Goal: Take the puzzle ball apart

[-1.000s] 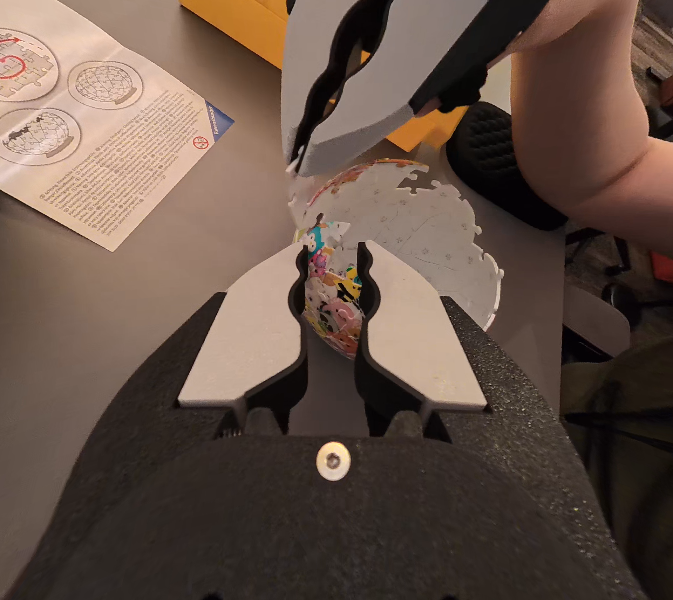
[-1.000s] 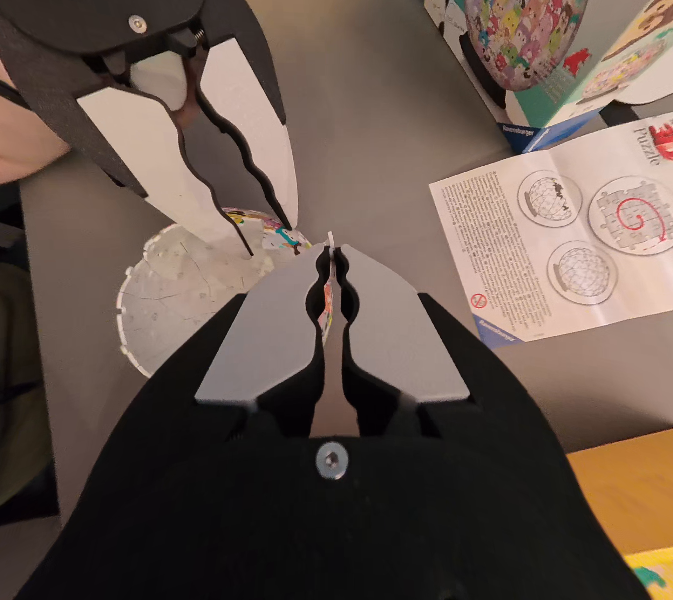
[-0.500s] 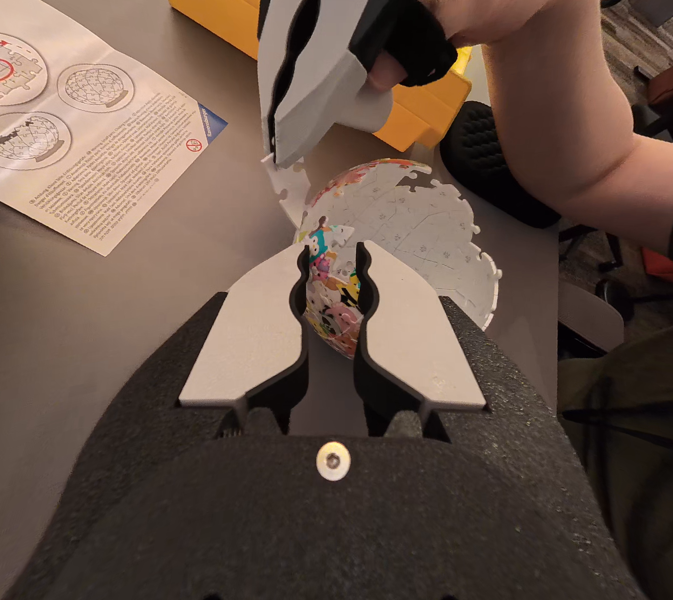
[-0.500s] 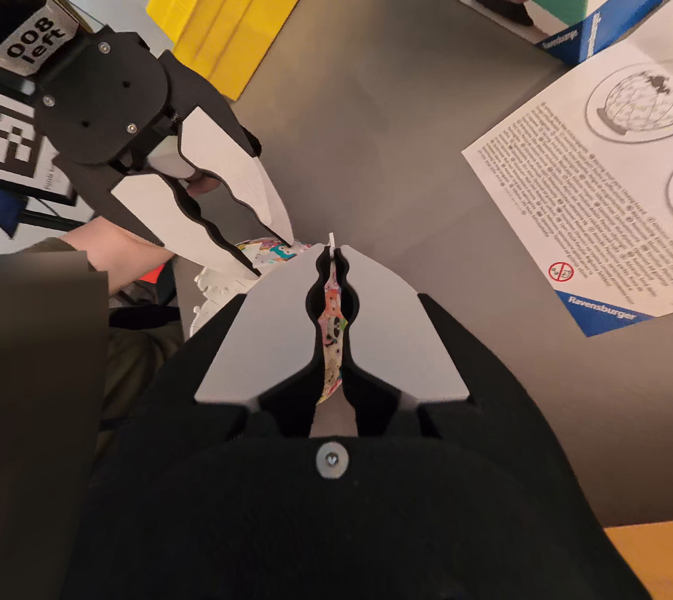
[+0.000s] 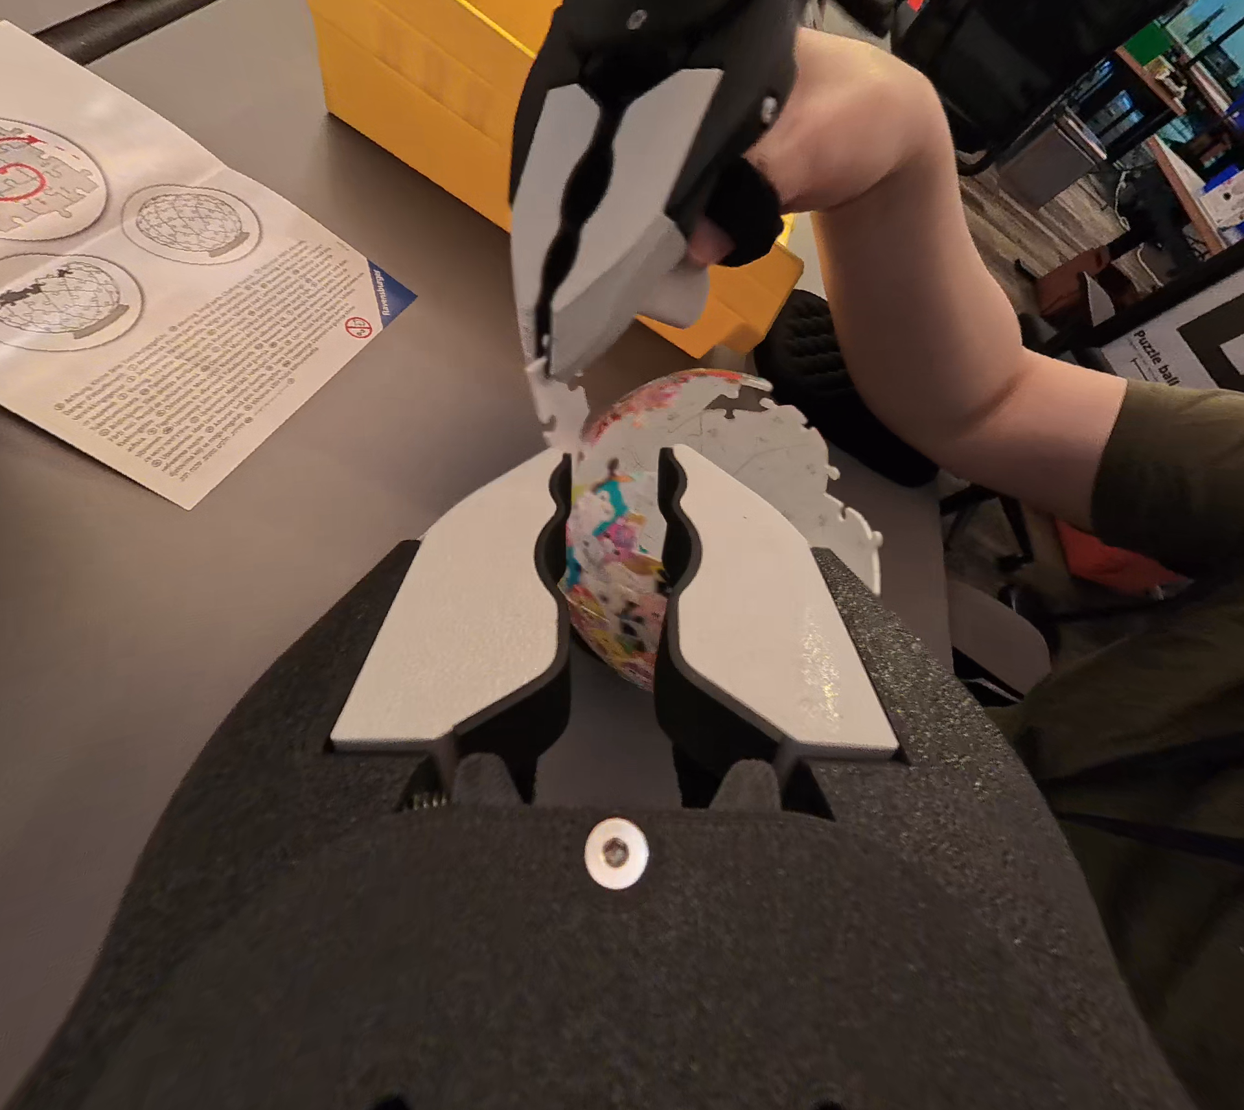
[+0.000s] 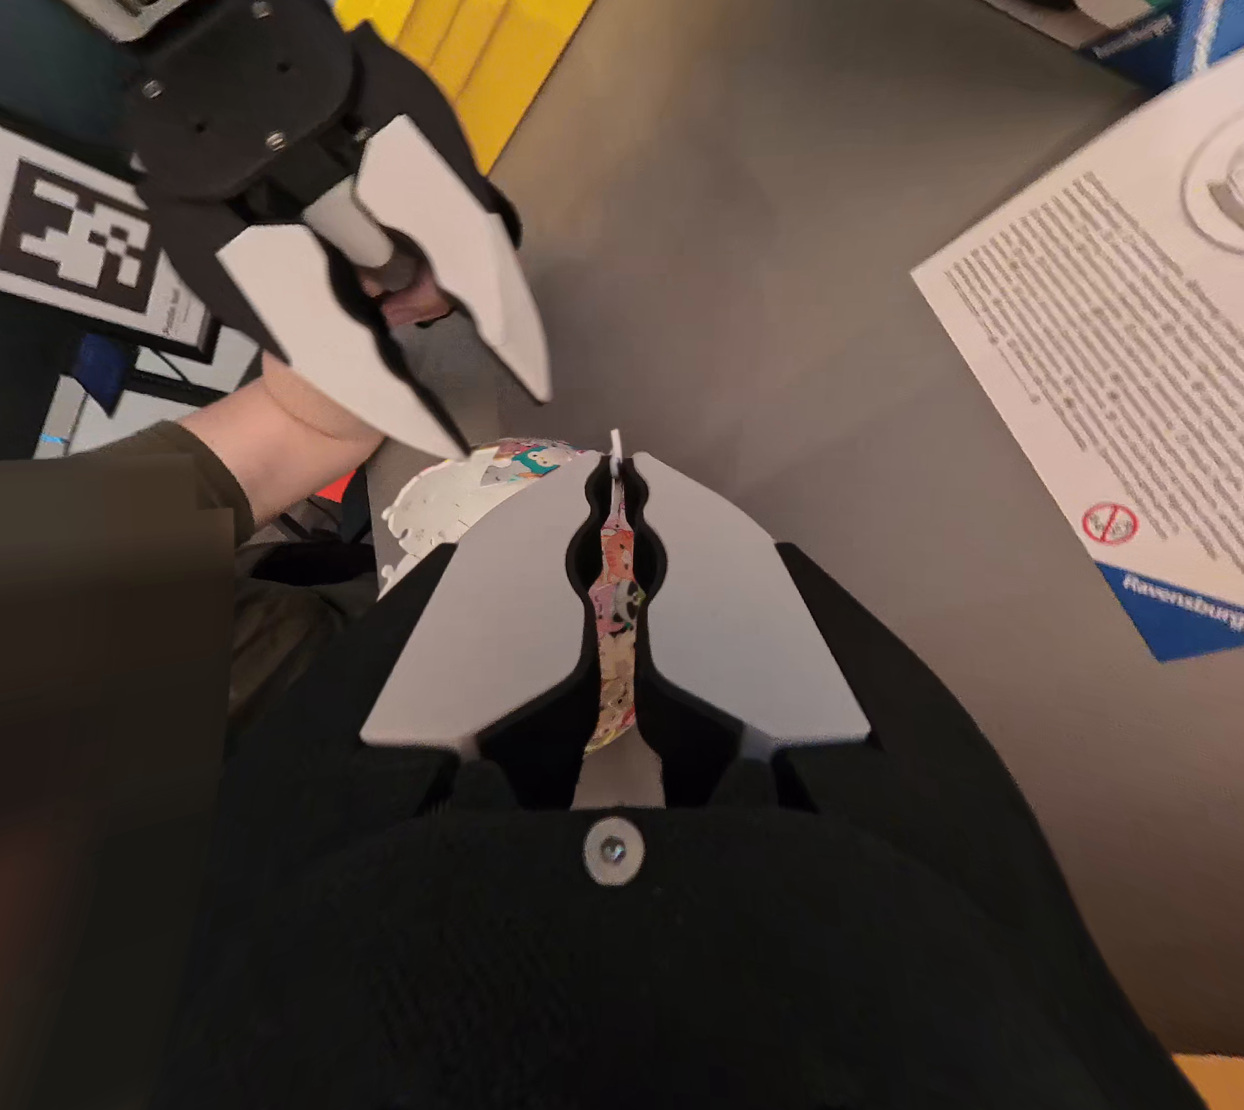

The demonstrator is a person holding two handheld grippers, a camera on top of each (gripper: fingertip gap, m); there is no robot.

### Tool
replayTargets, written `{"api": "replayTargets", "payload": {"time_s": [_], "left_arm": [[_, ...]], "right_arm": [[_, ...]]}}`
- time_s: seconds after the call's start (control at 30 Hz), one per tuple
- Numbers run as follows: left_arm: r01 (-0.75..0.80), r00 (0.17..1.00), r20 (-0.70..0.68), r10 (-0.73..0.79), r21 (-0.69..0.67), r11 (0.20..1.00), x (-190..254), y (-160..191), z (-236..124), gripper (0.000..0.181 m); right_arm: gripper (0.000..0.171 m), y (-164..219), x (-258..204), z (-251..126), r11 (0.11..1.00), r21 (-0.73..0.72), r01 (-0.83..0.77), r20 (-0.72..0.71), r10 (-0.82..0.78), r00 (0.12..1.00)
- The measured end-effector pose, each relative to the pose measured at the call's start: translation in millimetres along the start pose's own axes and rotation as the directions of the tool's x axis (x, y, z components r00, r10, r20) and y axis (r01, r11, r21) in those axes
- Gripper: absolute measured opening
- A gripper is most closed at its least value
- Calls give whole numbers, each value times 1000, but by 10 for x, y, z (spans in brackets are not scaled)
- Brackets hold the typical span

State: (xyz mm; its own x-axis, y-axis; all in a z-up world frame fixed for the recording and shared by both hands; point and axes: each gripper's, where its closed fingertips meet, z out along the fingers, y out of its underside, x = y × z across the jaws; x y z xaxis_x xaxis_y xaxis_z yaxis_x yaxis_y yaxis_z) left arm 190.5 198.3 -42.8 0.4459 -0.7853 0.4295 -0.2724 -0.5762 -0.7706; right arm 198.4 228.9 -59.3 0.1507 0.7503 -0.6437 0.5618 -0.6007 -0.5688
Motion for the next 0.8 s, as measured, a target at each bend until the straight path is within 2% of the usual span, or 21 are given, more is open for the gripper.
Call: {"api": "replayTargets", "payload": {"time_s": [0.13, 0.3, 0.4, 0.57, 0.63, 0.67, 0.73, 0.8], "left_arm": [[41, 999, 11, -41, 20, 999, -160, 11, 34, 25], [85, 993, -87, -84, 12, 996, -151, 58, 115, 29], [53, 998, -45, -53, 10, 999, -223, 73, 115, 33], [41, 993, -111, -40, 12, 999, -114, 45, 166, 32], [60, 984, -167, -58, 6, 998, -60, 12, 201, 18], [62, 976, -211, -60, 1, 998, -8, -8, 207, 4], [80, 971, -223, -80, -9, 997, -4, -27, 228, 3], [95, 968, -233, -94, -8, 995, 15, -29, 223, 3]], "right_arm": [[3, -24, -91, 48, 997, 3, 79, 31, -79, 996], [3, -16, -149, 46, 991, 4, 135, 64, -135, 989], [3, -27, -200, 32, 985, 13, 172, 79, -172, 982], [4, -72, -266, 38, 974, 41, 222, 90, -225, 970], [4, -68, -270, 46, 972, 40, 232, 90, -235, 968], [3, -73, -256, 41, 972, 42, 230, 82, -233, 969], [6, -95, -249, 3, 970, 59, 235, 72, -239, 968], [23, -207, -244, -77, 961, 129, 243, 25, -248, 968]]}}
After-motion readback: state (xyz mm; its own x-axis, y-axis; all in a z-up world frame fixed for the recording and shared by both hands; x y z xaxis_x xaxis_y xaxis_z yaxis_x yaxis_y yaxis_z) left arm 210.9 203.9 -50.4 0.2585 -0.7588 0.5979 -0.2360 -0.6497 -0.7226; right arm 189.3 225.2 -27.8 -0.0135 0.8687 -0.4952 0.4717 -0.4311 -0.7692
